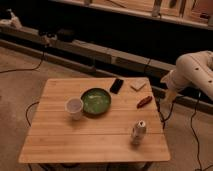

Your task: Place the pepper in the ceramic cup

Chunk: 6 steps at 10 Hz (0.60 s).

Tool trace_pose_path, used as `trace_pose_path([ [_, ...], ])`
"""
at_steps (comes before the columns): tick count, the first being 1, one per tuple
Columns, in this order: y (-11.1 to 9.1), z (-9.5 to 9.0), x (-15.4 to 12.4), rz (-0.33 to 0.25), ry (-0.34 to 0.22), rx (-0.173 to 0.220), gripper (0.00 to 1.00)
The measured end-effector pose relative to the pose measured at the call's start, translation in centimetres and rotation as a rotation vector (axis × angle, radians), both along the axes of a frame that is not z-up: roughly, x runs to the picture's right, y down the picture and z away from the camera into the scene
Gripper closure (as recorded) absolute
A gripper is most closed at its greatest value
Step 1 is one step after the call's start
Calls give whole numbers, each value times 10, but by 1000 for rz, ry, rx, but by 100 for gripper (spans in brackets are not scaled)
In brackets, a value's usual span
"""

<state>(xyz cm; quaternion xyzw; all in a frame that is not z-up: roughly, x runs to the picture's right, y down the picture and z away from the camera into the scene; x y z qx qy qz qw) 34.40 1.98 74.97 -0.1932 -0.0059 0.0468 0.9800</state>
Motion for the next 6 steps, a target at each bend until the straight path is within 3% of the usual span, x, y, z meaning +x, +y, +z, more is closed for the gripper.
trace_pose_path([
  [3,1,26,17,43,18,-36,35],
  [6,3,25,20,46,21,-39,35],
])
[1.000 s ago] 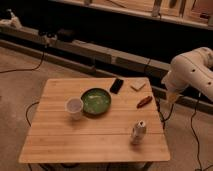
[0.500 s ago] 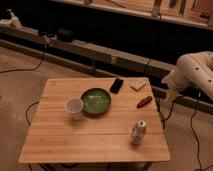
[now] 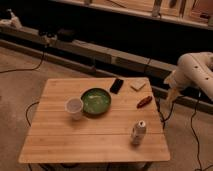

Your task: Place the pepper in the ceramic cup

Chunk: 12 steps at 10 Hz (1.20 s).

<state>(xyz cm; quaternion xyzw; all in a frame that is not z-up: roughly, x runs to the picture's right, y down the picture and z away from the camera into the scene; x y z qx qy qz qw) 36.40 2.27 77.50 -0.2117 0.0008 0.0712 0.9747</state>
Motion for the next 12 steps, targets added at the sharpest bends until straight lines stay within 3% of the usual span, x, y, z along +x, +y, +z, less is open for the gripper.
trace_pose_path([
  [1,-1,1,-3,-1,-10,3,35],
  [5,2,24,-42,18,-158,20,35],
  [12,22,97,-51,-5,-185,-38,35],
])
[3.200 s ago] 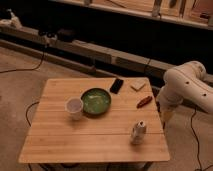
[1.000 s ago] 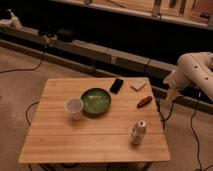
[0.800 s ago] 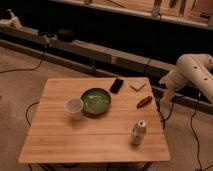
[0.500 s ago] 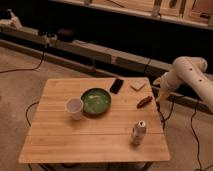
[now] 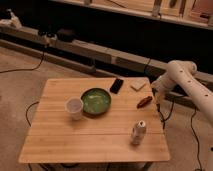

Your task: Place the pepper in the ceramic cup

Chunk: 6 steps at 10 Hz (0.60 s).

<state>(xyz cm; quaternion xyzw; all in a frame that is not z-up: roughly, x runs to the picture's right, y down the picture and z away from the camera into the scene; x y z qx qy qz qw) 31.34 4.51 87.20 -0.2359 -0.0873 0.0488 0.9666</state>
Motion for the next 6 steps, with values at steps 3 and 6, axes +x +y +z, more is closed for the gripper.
trace_pose_path([
  [3,5,18,-8,-14,-37,-10,35],
  [6,18,37,-14,-42,-51,-33,35],
])
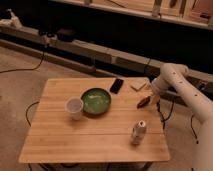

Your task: Place the pepper in the ceramic cup

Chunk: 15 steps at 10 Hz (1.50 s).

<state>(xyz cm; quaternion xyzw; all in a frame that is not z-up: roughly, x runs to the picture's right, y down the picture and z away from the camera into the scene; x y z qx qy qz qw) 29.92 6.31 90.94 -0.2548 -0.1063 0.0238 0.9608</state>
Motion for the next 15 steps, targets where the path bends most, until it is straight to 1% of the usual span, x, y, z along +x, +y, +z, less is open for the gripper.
trace_pose_path([
  [2,9,12,0,-9,3,-16,35],
  [4,16,19,3,-22,15,-34,35],
  [6,20,25,5,-34,27,-45,35],
  [8,22,28,8,-39,36,-55,46],
  [11,22,31,8,-36,41,-63,80],
  [12,21,32,8,-36,42,-63,84],
  [13,21,32,7,-34,41,-63,86],
  [14,18,28,5,-29,35,-62,86],
  [15,10,20,-2,-20,11,-52,86],
])
